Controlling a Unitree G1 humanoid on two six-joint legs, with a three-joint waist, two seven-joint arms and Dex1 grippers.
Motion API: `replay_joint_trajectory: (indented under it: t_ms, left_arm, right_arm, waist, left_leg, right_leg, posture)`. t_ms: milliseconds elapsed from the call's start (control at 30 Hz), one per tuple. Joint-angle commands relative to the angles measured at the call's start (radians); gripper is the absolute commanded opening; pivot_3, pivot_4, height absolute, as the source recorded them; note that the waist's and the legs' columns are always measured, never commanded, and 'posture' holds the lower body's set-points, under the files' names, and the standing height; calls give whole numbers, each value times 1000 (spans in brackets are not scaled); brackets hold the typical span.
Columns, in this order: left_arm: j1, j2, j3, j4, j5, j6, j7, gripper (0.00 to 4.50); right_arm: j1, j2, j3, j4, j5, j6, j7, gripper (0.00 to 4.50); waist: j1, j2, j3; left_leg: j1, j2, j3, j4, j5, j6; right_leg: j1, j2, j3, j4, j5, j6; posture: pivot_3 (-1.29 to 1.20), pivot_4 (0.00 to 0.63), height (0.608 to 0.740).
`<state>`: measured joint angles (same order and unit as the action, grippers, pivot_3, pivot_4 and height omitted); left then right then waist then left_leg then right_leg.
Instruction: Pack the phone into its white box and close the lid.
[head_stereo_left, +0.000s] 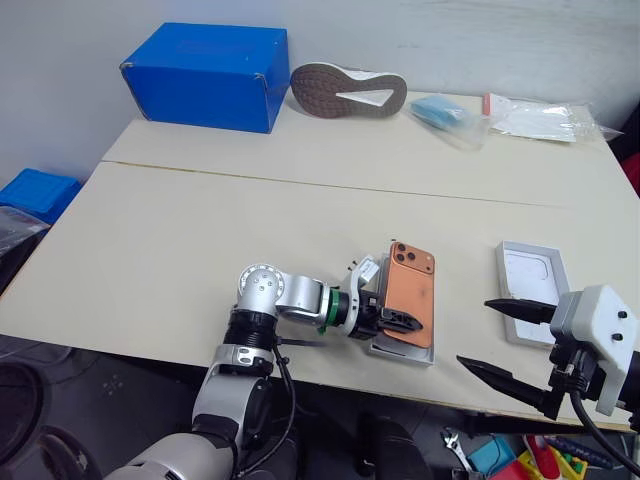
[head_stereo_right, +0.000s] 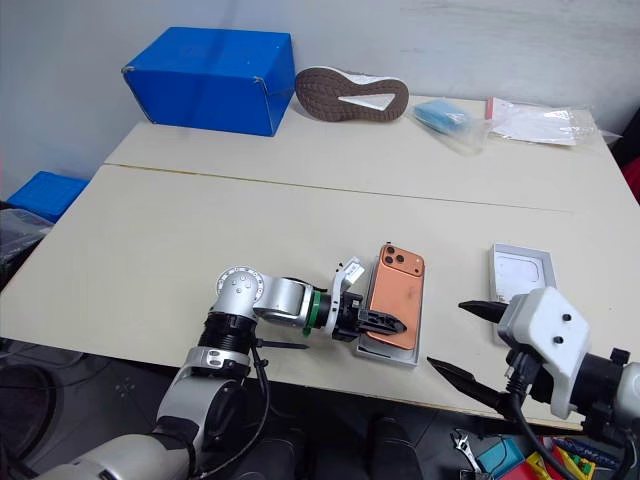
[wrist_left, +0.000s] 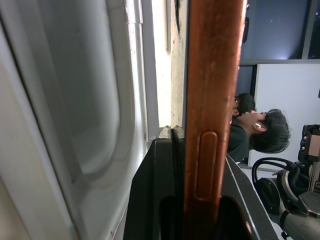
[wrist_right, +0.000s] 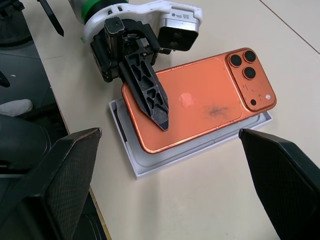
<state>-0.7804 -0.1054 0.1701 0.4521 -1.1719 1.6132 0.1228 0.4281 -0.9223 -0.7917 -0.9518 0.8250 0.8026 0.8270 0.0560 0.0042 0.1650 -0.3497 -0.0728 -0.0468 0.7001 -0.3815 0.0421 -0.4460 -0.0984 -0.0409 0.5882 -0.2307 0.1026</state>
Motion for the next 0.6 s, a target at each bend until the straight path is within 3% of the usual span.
replay_joint_trajectory:
  t_ms: [33, 300, 600]
  left_arm:
    - [-13, -1, 7, 17, -60, 1, 32, 115]
    - [1, 43, -50, 15, -185, 1, 88, 115]
    - [7, 16, -49, 42, -204, 1, 154, 115]
  right_arm:
    - [-2, 8, -7, -17, 9, -25, -8, 4500]
    - [14, 7, -4, -11, -2, -43, -4, 4500]
    - [11, 3, 1, -7, -4, -48, -4, 4500]
  waist:
    - [0, 0, 0]
    - [-2, 0, 0]
    - [-1, 0, 0]
  left_leg:
    - [0, 0, 0, 0, 0, 0]
    - [1, 0, 1, 0, 0, -1]
    - [1, 0, 1, 0, 0, -1]
  right_leg:
    - [0, 0, 0, 0, 0, 0]
    - [0, 1, 1, 1, 0, 0]
    - [0, 1, 1, 1, 0, 0]
  posture:
    - [0, 150, 740]
    - [0, 150, 740]
    - [0, 150, 740]
